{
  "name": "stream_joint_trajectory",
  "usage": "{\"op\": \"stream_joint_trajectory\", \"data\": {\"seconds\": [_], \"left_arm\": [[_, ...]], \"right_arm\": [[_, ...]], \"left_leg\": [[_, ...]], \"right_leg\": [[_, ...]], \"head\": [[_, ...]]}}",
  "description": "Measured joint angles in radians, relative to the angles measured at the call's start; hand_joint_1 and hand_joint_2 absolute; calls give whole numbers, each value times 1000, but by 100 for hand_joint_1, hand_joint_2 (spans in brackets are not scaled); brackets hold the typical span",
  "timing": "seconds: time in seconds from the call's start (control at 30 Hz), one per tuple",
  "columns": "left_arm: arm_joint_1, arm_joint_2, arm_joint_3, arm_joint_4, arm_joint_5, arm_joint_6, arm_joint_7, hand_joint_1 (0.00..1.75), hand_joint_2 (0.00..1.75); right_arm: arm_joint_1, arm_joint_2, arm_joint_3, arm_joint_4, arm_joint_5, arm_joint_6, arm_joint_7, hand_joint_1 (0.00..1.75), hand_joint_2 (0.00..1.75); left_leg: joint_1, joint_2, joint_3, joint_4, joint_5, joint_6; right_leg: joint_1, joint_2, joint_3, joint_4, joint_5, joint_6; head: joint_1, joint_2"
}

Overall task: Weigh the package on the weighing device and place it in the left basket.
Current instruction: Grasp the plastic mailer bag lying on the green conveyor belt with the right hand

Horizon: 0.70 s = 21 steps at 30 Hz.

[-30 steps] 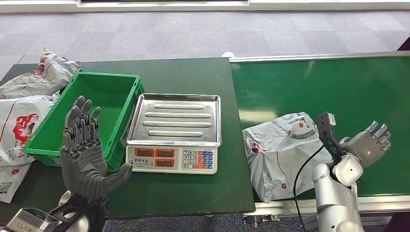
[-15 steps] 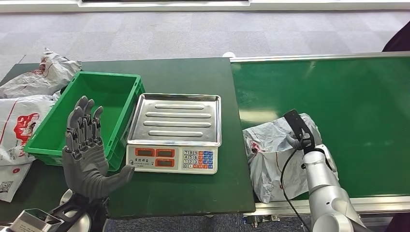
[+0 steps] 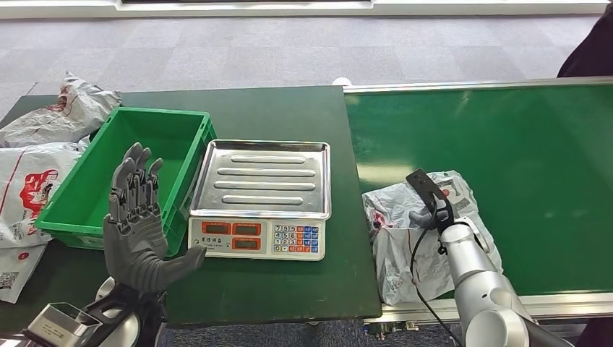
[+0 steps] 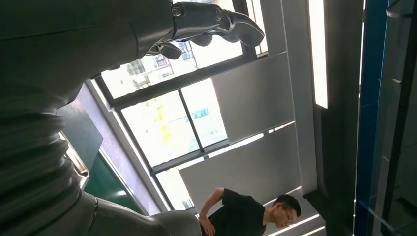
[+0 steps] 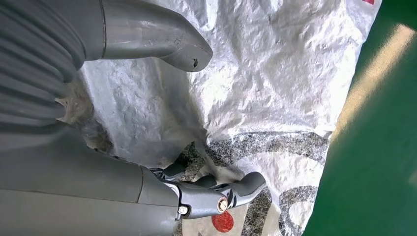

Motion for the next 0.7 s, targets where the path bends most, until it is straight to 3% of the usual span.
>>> {"op": "stream_joint_trajectory", "data": {"seconds": [0.33, 0.57, 0.7], "left_arm": [[-25, 0, 1, 25, -1, -15, 2, 0, 175], [-32, 0, 4, 44, -4, -17, 2, 0, 175], [-33, 0, 7, 48, -5, -16, 0, 0, 175]], "right_arm": [[-1, -8, 95, 30, 125, 130, 47, 0, 175], [-1, -9, 190, 40, 153, 169, -8, 0, 175], [-1, -9, 217, 41, 134, 181, -80, 0, 175]], "left_leg": [[0, 0, 0, 0, 0, 0], [0, 1, 0, 0, 0, 0], [0, 1, 0, 0, 0, 0]], "right_leg": [[0, 0, 0, 0, 0, 0], [0, 1, 0, 0, 0, 0], [0, 1, 0, 0, 0, 0]], "head": [[0, 0], [0, 0], [0, 0]]}}
